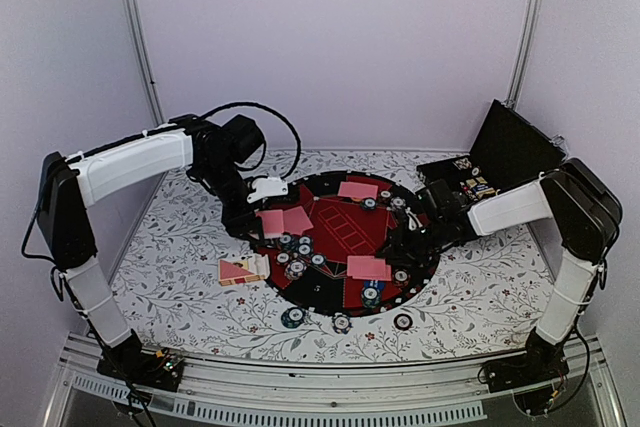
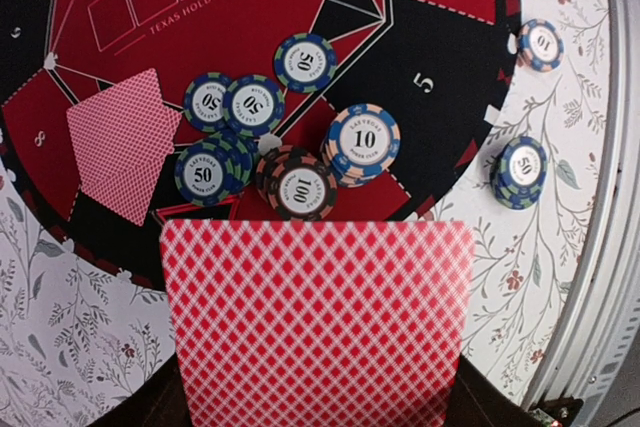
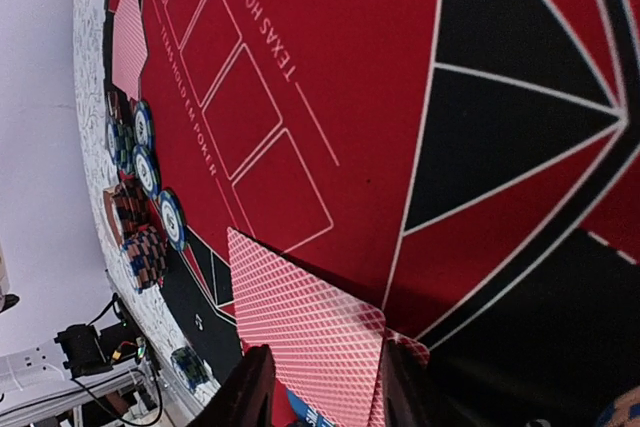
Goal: Distribute texas hold em gaming equipment
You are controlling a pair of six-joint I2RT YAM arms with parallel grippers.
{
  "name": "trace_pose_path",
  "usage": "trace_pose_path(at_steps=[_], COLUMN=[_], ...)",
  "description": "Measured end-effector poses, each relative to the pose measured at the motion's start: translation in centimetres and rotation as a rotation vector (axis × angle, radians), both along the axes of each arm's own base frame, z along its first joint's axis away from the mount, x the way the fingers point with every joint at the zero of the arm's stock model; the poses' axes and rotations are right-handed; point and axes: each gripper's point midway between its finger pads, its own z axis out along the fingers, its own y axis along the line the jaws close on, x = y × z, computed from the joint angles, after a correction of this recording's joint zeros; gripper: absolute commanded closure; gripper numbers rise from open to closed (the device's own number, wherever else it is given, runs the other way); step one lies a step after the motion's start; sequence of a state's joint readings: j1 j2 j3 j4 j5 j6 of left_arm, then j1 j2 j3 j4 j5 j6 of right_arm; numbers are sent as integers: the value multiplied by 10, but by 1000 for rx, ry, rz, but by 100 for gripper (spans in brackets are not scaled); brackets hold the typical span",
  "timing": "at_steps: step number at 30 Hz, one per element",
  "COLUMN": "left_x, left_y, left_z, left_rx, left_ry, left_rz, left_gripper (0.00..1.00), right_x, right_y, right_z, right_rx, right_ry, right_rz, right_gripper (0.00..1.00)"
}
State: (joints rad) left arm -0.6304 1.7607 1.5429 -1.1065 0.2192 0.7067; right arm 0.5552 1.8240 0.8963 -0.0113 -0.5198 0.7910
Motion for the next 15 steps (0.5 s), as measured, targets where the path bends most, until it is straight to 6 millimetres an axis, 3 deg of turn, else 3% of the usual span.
trace_pose_path(at_steps=[4,9,12,15], left_x=[1,1,1,1], left_y=[0,-1,-1,-1], left_z=[2,3,3,3], left_rx=[-2,-3,-4,-3], left_ry=[-2,-4,-4,-4], left_rz=[0,0,0,0], left_gripper=[100,100,100,100], right_x=[6,18,18,9], right_y=[-5,4,20,53], right_z=[19,79,108,132], right_rx=[-34,47,134,246], right_ry=[-44,-171,-218,-230], right_rz=[-9,-14,6,70], right_gripper=[40,25,22,20])
